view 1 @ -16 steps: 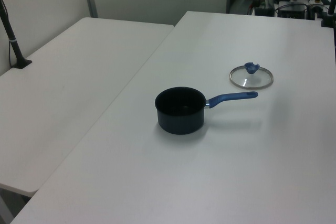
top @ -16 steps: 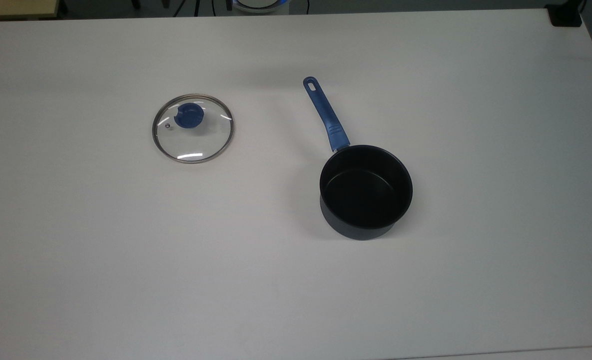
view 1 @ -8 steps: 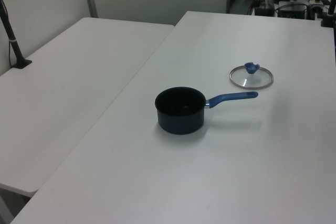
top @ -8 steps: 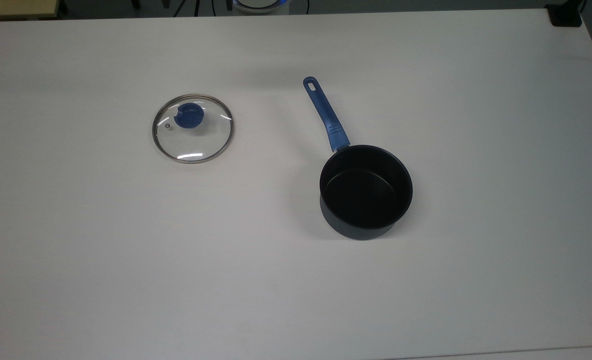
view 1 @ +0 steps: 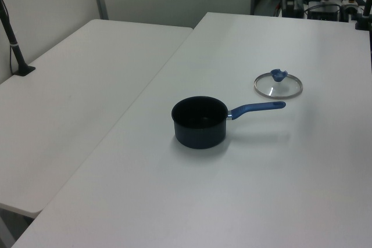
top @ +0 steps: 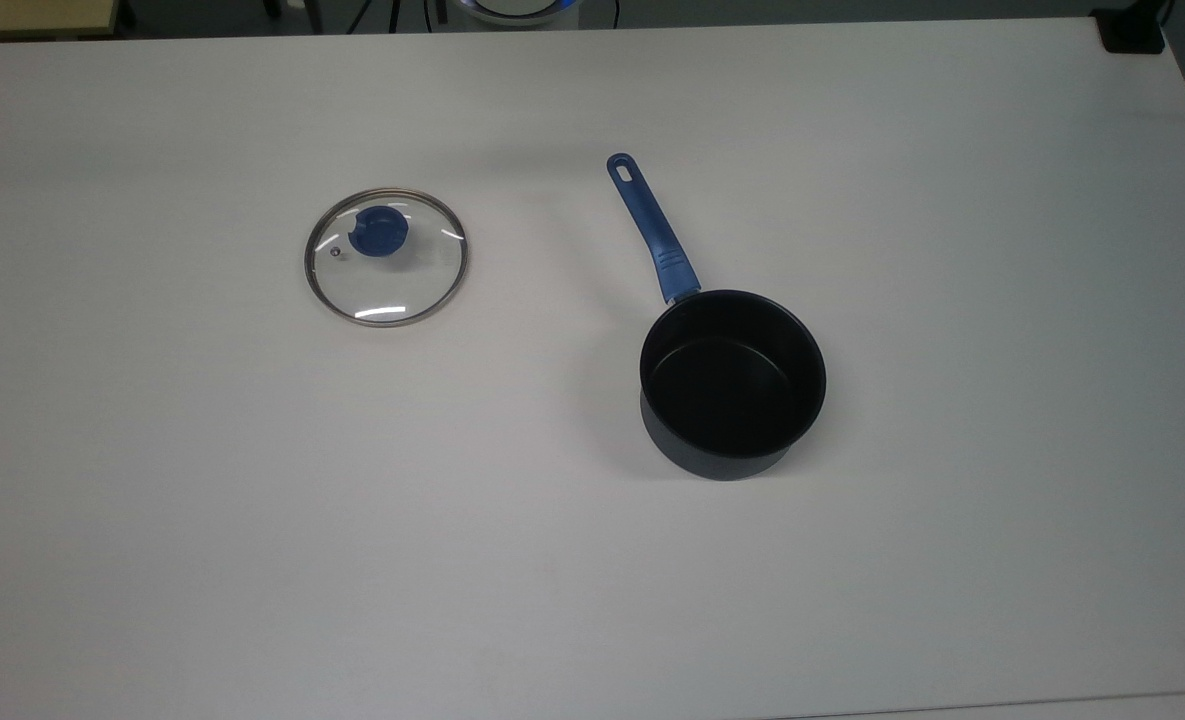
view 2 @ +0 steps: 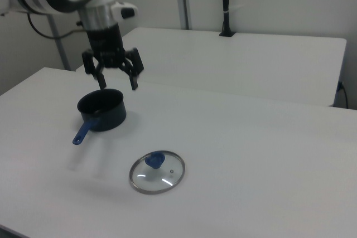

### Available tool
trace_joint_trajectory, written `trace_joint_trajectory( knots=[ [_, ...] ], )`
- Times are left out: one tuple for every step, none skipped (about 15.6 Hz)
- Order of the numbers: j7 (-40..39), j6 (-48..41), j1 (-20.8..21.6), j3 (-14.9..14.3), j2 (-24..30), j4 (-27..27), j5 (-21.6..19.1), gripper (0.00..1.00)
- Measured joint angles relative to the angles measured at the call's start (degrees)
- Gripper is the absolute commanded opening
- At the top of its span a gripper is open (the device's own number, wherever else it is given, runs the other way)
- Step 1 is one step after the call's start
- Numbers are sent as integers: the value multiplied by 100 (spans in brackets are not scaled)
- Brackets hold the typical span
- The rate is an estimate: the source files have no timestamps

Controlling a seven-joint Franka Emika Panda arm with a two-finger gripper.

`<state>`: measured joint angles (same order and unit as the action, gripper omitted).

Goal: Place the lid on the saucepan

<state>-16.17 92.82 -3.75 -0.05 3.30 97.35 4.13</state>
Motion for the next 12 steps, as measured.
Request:
trace_joint_trajectory(
  knots=[
    [-46,9,-12,-10,-73,175,107,100],
    [16,78,-34,-10,-147,291,178,100],
    [150,287,-84,-14,-237,434,220,100],
    [307,602,-143,-16,-328,616,232,100],
    [506,971,-192,-20,-407,835,235,100],
    [721,1339,-222,-23,-477,1062,236,100],
    [943,1706,-230,-25,-545,1302,239,100],
    [1096,1956,-228,-24,-621,1483,243,100],
    [1184,2108,-224,-23,-705,1598,243,100],
    [1260,2194,-224,-23,-803,1657,244,100],
    [1336,2271,-235,-24,-888,1680,245,100],
    [1387,2334,-271,-24,-960,1685,245,100]
  ],
)
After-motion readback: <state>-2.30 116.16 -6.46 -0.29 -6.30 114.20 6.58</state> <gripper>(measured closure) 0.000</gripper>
